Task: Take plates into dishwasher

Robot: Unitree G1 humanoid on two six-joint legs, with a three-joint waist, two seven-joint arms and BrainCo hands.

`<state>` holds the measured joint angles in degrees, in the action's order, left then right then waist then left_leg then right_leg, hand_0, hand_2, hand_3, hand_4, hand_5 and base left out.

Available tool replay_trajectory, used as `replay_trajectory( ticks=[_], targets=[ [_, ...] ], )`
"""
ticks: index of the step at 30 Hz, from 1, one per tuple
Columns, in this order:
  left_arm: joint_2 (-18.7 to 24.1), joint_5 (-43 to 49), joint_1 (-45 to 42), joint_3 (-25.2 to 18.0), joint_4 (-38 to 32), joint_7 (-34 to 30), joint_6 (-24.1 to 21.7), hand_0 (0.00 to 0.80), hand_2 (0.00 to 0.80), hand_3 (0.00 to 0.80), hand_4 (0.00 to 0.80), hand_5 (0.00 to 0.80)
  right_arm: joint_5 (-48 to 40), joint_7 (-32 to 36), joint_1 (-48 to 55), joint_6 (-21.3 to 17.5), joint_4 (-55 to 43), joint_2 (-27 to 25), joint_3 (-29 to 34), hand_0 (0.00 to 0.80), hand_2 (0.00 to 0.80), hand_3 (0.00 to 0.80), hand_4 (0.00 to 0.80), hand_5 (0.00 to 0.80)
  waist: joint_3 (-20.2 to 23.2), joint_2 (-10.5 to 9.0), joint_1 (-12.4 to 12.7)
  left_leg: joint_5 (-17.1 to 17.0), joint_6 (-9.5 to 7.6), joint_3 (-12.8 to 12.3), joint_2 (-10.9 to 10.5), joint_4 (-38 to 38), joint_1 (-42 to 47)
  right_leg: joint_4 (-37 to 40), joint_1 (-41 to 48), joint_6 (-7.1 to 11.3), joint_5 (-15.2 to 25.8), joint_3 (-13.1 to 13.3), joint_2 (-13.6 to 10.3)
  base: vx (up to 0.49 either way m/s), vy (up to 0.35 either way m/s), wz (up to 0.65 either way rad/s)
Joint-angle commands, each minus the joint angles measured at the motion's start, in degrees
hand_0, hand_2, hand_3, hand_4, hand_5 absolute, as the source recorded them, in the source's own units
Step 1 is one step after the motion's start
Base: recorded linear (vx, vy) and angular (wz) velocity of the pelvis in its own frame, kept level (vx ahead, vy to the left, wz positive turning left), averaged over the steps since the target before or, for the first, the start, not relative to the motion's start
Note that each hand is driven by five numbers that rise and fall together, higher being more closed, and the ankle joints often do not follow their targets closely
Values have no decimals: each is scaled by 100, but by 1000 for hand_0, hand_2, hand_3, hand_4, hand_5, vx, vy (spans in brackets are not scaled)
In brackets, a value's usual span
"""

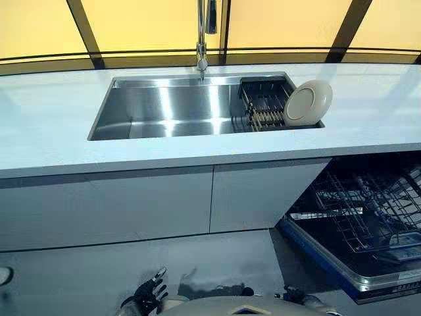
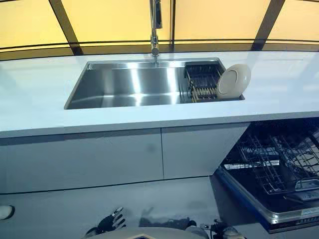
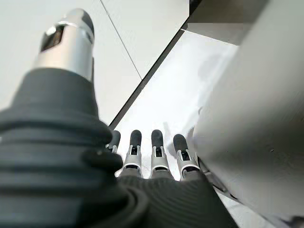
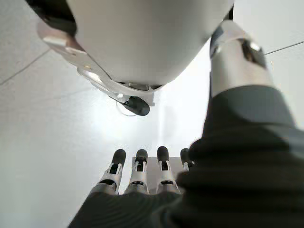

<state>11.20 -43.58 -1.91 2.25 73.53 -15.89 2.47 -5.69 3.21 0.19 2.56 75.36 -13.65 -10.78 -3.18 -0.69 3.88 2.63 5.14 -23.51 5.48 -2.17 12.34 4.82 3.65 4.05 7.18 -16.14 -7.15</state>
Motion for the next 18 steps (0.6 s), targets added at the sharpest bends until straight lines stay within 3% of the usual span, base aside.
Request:
replay_trajectory(
  ticks=[1,18],
  targets=[
    [-253,-140,307,-102,250,-83,27,0,0,0,0,0,117,-3,-564,-24,492,38,-121,0,0,0,0,0,-187,-23,-20,-265,-304,196,-293,54,-318,17,380,21,-182,-399,-25,0,0,0],
    [-263,-191,238,-218,272,-232,-133,0,0,0,0,0,106,70,-546,-105,503,41,-102,0,0,0,0,0,-199,12,22,-191,-250,298,-278,46,-287,-2,434,61,-282,-388,-7,12,-2,0]
  ],
)
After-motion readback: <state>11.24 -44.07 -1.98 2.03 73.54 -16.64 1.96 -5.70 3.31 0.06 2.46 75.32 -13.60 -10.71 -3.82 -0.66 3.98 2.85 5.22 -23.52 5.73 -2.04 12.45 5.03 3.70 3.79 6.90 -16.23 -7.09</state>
